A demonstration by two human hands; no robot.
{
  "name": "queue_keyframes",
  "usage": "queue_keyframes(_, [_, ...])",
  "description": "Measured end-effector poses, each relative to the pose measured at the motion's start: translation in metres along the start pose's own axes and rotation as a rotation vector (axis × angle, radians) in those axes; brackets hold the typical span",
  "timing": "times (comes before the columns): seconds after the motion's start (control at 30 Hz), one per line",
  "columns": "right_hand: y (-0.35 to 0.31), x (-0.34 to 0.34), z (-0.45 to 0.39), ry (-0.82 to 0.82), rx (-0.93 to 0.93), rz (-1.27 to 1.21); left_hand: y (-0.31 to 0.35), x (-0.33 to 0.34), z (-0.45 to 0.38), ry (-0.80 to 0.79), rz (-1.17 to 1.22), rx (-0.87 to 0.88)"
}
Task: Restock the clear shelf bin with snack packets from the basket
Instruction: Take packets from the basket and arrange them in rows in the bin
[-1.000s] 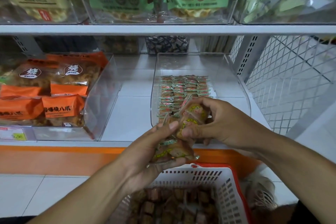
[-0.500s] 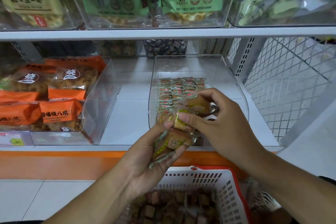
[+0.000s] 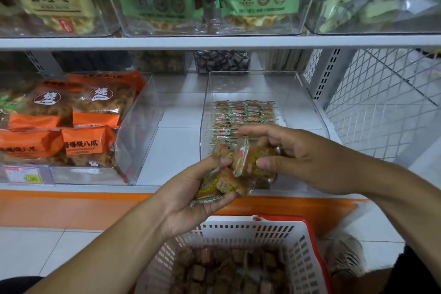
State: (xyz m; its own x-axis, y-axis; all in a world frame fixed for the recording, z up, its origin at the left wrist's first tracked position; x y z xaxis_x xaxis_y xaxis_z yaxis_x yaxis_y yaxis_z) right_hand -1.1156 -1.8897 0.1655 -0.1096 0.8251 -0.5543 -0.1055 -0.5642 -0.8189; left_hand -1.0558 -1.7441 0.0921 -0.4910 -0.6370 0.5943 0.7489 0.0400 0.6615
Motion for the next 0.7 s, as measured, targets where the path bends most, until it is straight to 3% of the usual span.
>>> queue_keyframes(0.17, [0.001, -0.004, 0.004, -0.028, 0.005, 0.134, -0.012, 0.003, 0.004, -0.019, -0.01, -0.062])
queue_keyframes(0.33, [0.007, -0.007, 0.001, -0.004, 0.01, -0.308, -0.005, 0.005, 0.002, -0.002, 0.055, -0.001])
queue_keyframes(0.47, [0.006, -0.006, -0.002, -0.037, 0.012, -0.409, 0.006, 0.007, -0.001, 0.027, 0.155, 0.085])
queue_keyframes(0.6, [0.003, -0.01, -0.003, -0.008, -0.006, -0.293, 0.01, 0.007, -0.003, 0.03, 0.171, 0.128])
queue_keyframes(0.7, [0.006, -0.01, -0.002, -0.095, 0.035, -0.184, 0.011, 0.007, -0.002, 0.026, 0.17, 0.138])
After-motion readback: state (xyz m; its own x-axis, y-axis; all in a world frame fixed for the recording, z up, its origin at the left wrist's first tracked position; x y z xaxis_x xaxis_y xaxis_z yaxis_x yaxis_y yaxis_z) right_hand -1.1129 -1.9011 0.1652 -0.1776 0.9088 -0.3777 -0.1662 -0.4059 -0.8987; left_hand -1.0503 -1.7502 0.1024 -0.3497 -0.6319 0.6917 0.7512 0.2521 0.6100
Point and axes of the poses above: each hand's wrist, its own z-axis away from the middle knuckle, its own x-axis out of the palm, y = z × x, the point moved 7 cm from there along -z, towards the middle knuckle, and after that the axes turned 6 degrees about x, right-handed, at the moved point
